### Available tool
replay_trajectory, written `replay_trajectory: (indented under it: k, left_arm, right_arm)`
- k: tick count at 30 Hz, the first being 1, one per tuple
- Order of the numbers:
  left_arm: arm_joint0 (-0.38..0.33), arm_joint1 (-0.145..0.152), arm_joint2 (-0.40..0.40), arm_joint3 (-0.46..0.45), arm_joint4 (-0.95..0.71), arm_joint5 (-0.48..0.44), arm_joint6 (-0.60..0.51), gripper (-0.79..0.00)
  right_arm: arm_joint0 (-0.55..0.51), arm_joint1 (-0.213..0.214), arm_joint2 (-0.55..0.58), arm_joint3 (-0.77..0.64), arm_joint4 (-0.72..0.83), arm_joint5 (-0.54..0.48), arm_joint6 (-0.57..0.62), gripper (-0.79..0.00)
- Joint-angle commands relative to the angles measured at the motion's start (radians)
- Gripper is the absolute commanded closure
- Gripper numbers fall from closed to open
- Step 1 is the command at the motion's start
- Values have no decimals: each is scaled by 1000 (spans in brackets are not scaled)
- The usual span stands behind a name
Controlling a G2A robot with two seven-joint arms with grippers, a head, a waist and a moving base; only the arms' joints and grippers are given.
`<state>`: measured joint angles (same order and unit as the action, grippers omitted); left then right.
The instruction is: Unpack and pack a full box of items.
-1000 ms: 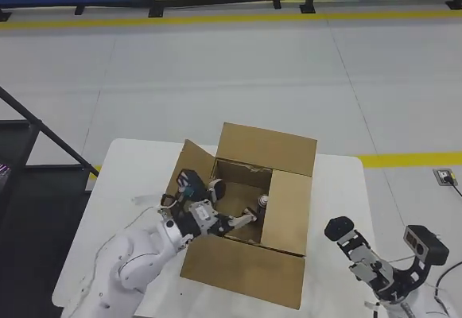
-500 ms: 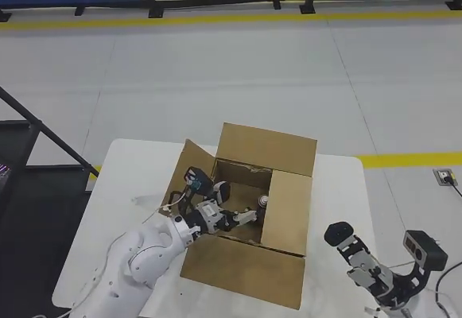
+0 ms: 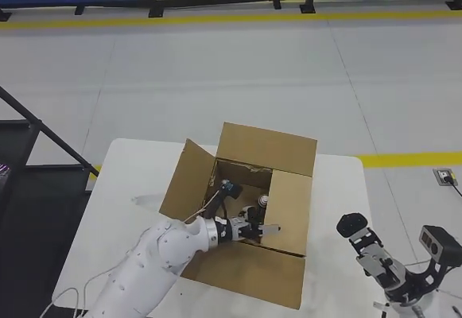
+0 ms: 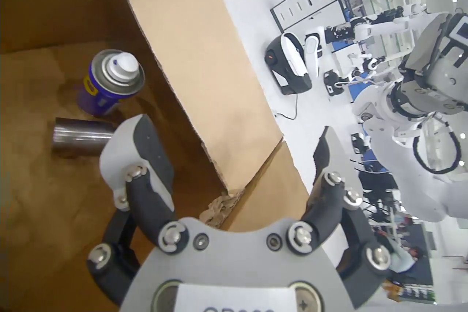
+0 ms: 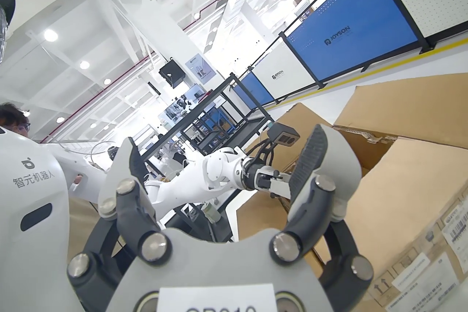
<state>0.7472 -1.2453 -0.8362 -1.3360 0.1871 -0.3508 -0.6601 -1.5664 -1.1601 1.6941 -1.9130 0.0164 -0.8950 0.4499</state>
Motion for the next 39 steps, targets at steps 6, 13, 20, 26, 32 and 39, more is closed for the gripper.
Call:
replay_trajectory:
  k: [6,13,20,26,32,39]
  left_arm:
    - [-94,-50,81,152,-129,-49,-61,-785]
    - [-134,-79,112,197,-141,-101,-51,-785]
    - [-122,-76,84,105,-118,-116,-36,-785]
    - [-121,-83,86,-4,-76,-62,-4,-785]
    - [-176,-133,167,33,-98,-55,47,-785]
    - [-253,-214,279,179,-128,-80,98,-785]
  right_arm:
    - [-26,4,23,8,1,-7,-21,-785]
    - [-48,6,39,4,3,-20,-41,-785]
    - [-70,8,68,-4,11,-43,-80,-785]
    - [-87,3,112,8,10,-33,-168,-785]
    - [-116,-9,181,28,-68,27,-309,-785]
    - [-166,-22,209,69,-114,31,-407,-785]
